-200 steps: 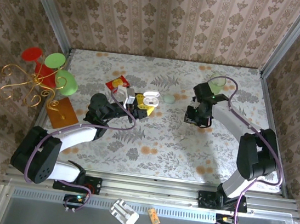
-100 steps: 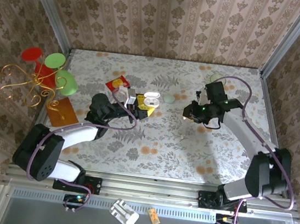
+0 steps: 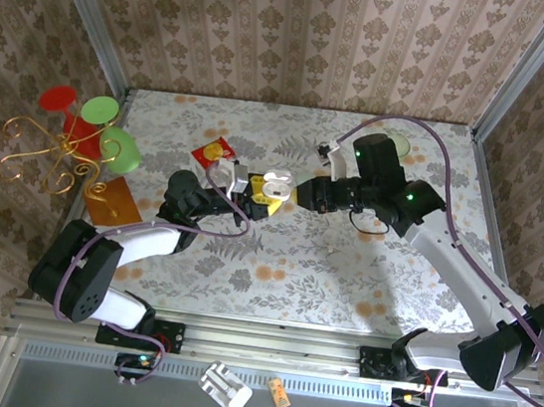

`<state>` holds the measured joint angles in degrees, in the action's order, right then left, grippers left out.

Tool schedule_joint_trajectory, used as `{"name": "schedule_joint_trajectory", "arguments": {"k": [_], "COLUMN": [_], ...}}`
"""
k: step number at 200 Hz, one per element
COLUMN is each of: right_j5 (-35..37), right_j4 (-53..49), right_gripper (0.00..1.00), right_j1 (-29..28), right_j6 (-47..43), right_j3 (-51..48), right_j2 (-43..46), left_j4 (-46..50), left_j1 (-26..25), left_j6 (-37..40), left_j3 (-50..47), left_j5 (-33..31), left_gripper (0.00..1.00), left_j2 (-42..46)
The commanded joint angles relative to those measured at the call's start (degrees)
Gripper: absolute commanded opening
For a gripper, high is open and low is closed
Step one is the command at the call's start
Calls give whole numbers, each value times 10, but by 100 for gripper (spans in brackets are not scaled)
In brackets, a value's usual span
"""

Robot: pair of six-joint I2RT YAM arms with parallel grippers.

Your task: Insert the wireless bluetooth earbuds into the charging case

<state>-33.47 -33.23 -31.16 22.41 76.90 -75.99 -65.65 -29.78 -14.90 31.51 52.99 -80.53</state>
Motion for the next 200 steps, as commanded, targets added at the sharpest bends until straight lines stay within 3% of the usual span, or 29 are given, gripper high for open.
{"name": "schedule_joint_trajectory", "arguments": {"k": [1,200], "right_j5": [-6,32], "right_j4": [3,-88], "right_gripper": [19,19], "right_j1": [-9,-19], "right_j6": [-22,-32], "right_j3": [35,77], "right_j2": [-13,-71], "left_j4": [-32,-57], "left_j1": [5,4], "left_j6": [18,44], "left_j3": [5,-11], "left_j5": [32,38], "left_gripper": [21,20], "left_j2": [-1,5]}}
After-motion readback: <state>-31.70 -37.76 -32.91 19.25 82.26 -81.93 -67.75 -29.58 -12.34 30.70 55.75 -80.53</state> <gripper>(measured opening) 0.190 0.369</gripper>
